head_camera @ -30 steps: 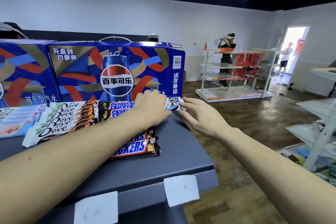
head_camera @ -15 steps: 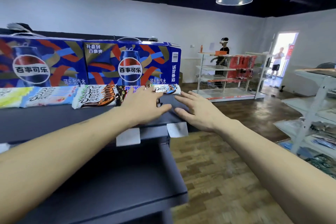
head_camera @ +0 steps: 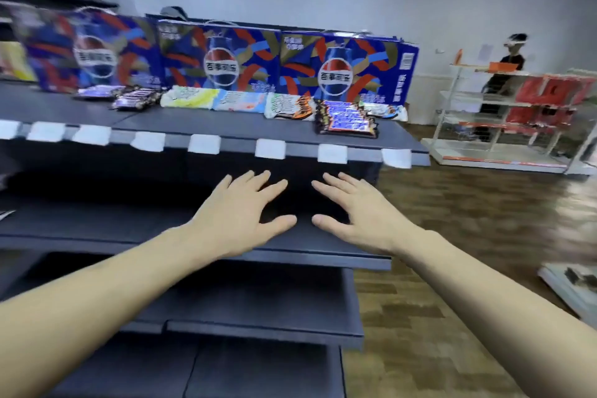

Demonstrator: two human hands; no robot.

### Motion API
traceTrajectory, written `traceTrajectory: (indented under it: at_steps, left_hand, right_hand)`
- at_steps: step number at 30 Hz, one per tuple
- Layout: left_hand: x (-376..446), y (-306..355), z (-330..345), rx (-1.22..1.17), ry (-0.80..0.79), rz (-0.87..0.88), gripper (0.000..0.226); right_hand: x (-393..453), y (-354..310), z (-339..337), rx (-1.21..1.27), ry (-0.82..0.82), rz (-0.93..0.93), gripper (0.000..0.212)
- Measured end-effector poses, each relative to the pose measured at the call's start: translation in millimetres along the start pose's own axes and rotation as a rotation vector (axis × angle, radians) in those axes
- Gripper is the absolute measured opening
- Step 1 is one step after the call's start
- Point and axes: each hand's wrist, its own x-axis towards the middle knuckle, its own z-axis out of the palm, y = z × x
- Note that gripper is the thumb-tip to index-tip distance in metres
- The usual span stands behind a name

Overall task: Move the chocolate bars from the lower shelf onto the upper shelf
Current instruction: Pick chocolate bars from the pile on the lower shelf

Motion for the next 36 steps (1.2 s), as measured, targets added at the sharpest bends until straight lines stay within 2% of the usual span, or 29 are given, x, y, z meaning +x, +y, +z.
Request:
traceTrajectory:
  at_steps: [8, 14, 23, 29, 36]
  left_hand:
    - [-115.0, -94.6, 11.6, 0.001, -0.036, -0.273, 0.091]
    - [-196.0, -177.6, 11.6, 0.028, -0.028, -0.46, 0.09]
    - [-313.0, -327.2, 11.3, 0.039, -0.021, -0.673, 0.087]
    - [-344.4, -418.4, 14.8, 0.029, -0.032, -0.728, 0.084]
    - [-333.6, -490.4, 33.7, 0.001, -0.06, -0.735, 0.07]
  right_hand:
    - [35.0, -115.5, 53.4, 0.091, -0.106, -0.195, 0.072]
    - [84.3, -227.8, 93.1, 0.121, -0.181, -0.365, 0.072]
    - [160.9, -399.0, 159.9, 0.141, -0.233, -0.515, 0.07]
    - [212.7, -474.8, 201.5, 0.15, -0.243, -0.53, 0.07]
    - [278.0, -509.8, 240.1, 0.159, -0.281, -0.51, 0.07]
